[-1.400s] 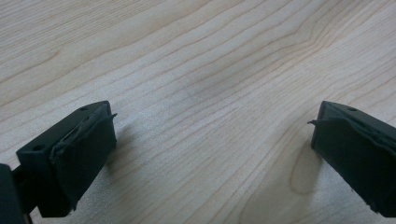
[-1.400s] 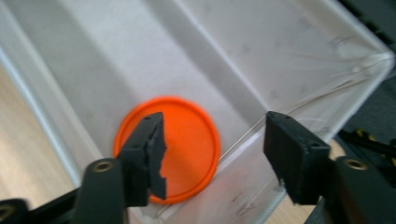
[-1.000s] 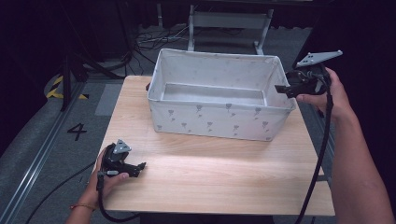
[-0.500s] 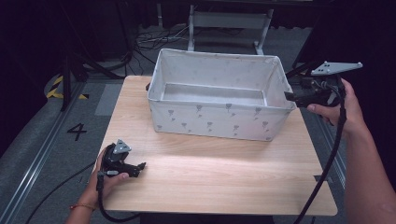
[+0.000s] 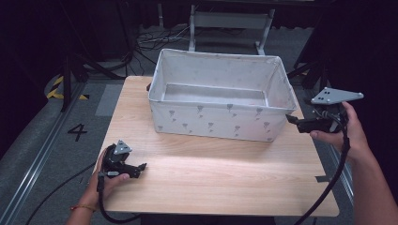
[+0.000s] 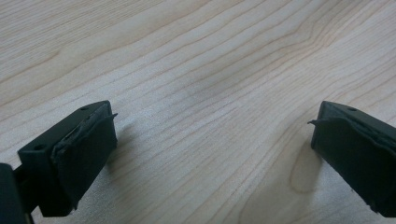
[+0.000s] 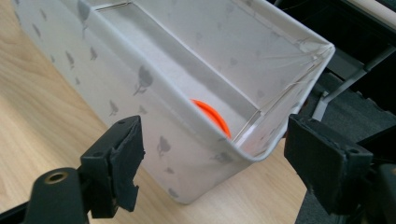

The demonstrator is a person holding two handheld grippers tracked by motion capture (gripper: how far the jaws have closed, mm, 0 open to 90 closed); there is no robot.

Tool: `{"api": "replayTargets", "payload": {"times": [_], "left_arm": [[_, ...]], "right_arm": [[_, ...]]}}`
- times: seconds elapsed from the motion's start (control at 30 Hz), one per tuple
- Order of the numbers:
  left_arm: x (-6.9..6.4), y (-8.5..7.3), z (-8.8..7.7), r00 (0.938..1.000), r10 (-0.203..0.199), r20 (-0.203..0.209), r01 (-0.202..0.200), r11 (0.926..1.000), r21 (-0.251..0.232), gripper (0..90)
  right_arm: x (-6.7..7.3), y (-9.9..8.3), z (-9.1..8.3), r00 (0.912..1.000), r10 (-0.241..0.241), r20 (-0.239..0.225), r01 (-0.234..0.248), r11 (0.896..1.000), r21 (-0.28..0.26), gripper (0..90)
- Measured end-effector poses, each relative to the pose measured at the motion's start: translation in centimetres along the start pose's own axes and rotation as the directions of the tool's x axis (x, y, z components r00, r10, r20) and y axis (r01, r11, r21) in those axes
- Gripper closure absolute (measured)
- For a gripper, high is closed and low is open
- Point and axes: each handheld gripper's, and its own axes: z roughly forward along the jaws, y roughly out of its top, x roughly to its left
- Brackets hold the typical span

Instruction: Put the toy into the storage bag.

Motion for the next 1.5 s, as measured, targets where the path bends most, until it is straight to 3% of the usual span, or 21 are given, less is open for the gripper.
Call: {"api": "replayTargets", "payload": {"times": [0.27,0.57,0.67,0.93,1.27,1.5], "left_arm": [[0.0,0.0,0.0,1.0000,0.003,-0.005,-0.003,1.0000,0.000,0.5],[-0.1,-0.1,-0.1,1.0000,-0.005,-0.003,0.005,1.0000,0.000,0.5],[-0.1,-0.1,-0.1,1.0000,-0.007,-0.004,0.007,1.0000,-0.001,0.5],[-0.1,-0.1,-0.1,0.9999,-0.008,-0.007,0.008,1.0000,-0.002,0.5],[-0.1,-0.1,-0.1,0.9999,-0.009,-0.007,0.009,1.0000,-0.002,0.5],[-0.1,-0.1,-0.1,0.9999,-0.009,-0.007,0.009,1.0000,-0.002,0.5]], "right_arm": [[1.9,-2.5,-0.4,0.9984,-0.039,0.040,0.040,0.999,-0.016,20.6],[2.8,-5.1,0.4,0.9986,-0.044,0.029,0.044,0.999,0.012,20.6],[3.1,-6.5,1.0,0.9999,-0.016,0.001,0.016,1.000,0.020,20.7],[3.4,-9.2,2.2,0.9992,0.039,-0.006,-0.039,0.999,0.018,21.9],[4.0,-12.1,3.7,0.9994,0.033,0.006,-0.033,0.996,0.082,21.9],[4.6,-14.5,4.4,0.9990,0.039,-0.021,-0.036,0.993,0.116,21.0]]}}
